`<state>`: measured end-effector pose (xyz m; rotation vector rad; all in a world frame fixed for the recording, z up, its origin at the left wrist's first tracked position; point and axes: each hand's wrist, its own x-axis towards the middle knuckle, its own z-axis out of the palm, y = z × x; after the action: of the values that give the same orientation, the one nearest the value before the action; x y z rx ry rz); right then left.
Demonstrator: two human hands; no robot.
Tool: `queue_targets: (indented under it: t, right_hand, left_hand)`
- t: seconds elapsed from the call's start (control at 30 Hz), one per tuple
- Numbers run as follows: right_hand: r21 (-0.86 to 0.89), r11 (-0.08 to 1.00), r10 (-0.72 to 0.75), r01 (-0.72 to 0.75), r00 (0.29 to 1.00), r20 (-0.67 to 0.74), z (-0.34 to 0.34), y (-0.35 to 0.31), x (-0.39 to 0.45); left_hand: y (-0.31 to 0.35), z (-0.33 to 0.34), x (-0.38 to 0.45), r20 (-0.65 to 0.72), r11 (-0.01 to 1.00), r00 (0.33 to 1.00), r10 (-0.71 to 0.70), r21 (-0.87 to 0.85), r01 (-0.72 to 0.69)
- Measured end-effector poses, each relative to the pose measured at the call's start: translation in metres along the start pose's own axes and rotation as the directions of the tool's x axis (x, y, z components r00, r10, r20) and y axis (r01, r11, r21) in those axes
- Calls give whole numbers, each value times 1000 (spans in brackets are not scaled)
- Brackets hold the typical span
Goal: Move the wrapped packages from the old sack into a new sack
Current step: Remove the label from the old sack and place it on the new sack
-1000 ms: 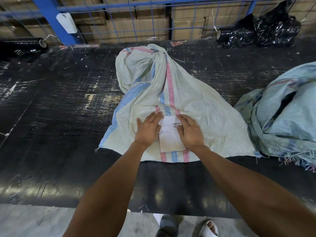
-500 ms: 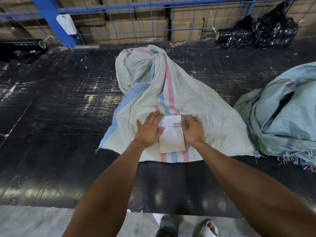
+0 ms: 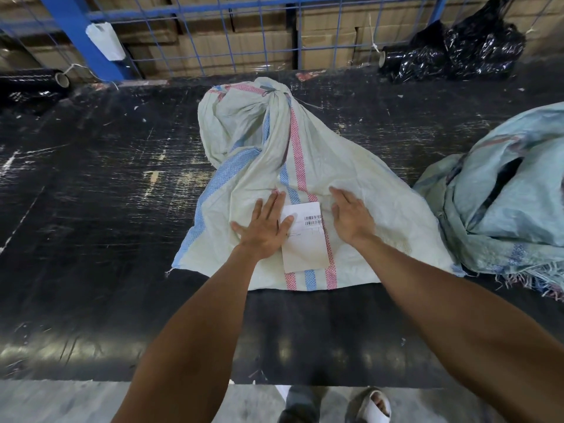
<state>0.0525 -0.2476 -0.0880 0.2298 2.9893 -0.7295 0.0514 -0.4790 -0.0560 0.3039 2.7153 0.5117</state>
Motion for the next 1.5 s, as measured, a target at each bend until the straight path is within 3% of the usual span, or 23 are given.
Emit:
queue_targets:
  t: [0.17,0.53,0.6,0.67,0.77,0.9,0.97,1.4,1.5]
  right_hand:
    - [67,988,-146,143,988,50,7,-7,25]
    - [267,953,-128,146,988,-87,-19,-10,28]
    - [315,932,-158,177,984,-87,-26,-12,26]
    - [329,919,-200,216,976,-82,-30,-13,23]
    - [339,904,-236,261,965,-113,-31,-10,20]
    - [387,904,-186,182,982,-28,-33,-14,16]
    - [332,928,-184,172,983,7,-31,-16,14]
    - [134,982,-121,135,987,-110,-22,-26,14]
    - [-48,978,-210,204,942,-263,-18,-26,1]
  left_hand:
    - [-5,6,4,-35,999,999,16,43,-14]
    - [-8,16,4,-121,983,991,64,177,-42]
    - [-5,17,1,-234,948,959,159,309,-81]
    - [0,17,-1,-289,859,878,381,462,-220]
    - [12,21,-1,-140,690,769,623,562,-456]
    - [10,38,3,-161,789,863,478,511,-341]
    - [5,40,5,-153,784,872,464,529,-325]
    - [-5,28,9,-98,772,884,456,539,-338]
    - [-6,28,9,-88,776,892,444,536,-334]
